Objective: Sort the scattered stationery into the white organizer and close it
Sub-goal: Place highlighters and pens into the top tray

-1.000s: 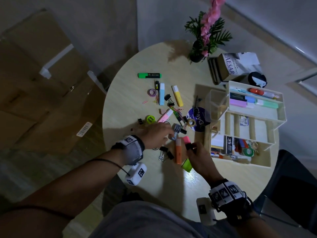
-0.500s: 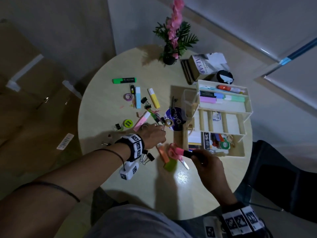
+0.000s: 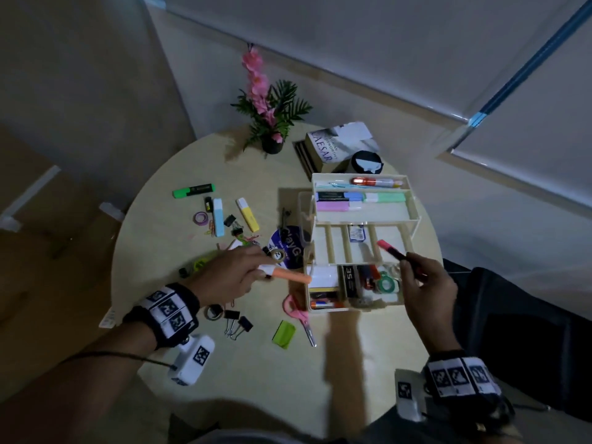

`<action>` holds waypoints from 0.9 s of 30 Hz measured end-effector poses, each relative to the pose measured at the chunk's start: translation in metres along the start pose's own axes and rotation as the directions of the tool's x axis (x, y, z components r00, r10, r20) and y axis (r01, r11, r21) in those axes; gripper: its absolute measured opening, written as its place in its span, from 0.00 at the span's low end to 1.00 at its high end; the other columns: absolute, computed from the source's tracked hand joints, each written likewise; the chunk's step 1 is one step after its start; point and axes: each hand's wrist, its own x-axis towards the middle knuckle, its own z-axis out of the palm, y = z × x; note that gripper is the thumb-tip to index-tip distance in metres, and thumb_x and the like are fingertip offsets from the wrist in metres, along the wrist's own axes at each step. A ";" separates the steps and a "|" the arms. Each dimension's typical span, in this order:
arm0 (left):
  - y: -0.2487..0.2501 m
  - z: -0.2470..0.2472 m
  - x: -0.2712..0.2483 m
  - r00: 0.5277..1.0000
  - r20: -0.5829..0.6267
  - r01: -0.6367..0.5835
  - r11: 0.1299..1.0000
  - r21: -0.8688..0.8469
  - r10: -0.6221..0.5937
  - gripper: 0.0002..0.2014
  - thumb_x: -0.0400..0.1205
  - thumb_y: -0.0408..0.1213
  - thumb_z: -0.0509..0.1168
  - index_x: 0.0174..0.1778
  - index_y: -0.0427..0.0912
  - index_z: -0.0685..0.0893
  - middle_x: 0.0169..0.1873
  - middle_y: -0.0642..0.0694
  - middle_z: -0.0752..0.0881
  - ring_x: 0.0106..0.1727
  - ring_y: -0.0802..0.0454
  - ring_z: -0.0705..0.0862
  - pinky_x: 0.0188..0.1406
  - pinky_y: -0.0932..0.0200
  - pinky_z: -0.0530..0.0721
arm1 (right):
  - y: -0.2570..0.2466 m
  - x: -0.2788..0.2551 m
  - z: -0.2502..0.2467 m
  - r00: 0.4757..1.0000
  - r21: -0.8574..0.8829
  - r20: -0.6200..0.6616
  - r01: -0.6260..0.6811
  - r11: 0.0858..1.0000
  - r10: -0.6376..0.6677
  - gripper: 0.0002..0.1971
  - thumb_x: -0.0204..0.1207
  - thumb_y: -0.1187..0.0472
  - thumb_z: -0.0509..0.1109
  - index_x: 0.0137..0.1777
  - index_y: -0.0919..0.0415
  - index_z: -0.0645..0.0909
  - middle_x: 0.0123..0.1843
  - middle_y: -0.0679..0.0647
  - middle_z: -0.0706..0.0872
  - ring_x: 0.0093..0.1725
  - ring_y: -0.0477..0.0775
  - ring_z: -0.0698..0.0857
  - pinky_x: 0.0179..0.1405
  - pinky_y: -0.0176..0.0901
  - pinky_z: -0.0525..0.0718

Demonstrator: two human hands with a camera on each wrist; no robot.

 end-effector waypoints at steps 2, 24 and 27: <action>0.016 -0.008 0.004 0.998 -0.068 -0.012 0.998 -0.054 0.009 0.16 0.86 0.35 0.69 0.70 0.52 0.86 0.58 0.58 0.83 0.55 0.56 0.84 0.53 0.48 0.86 | 0.016 0.017 0.006 0.999 -0.030 -0.002 0.034 0.999 -0.034 0.10 0.82 0.66 0.76 0.61 0.64 0.91 0.50 0.56 0.91 0.45 0.51 0.90 0.49 0.37 0.87; 0.157 0.019 0.202 0.900 -0.399 0.136 0.983 -0.121 -0.174 0.14 0.79 0.32 0.79 0.61 0.39 0.94 0.45 0.46 0.89 0.41 0.53 0.83 0.52 0.54 0.87 | 0.075 0.057 0.049 0.892 -0.056 0.387 0.277 0.959 -0.235 0.14 0.83 0.67 0.68 0.66 0.63 0.87 0.60 0.60 0.86 0.57 0.64 0.86 0.60 0.56 0.87; 0.163 0.029 0.221 0.906 -0.386 0.161 0.985 -0.069 -0.175 0.14 0.79 0.34 0.79 0.61 0.40 0.94 0.48 0.47 0.90 0.44 0.53 0.84 0.53 0.57 0.85 | 0.077 0.057 0.041 0.872 -0.045 0.406 0.318 0.947 -0.273 0.15 0.81 0.66 0.69 0.66 0.62 0.86 0.60 0.59 0.88 0.58 0.62 0.85 0.60 0.56 0.86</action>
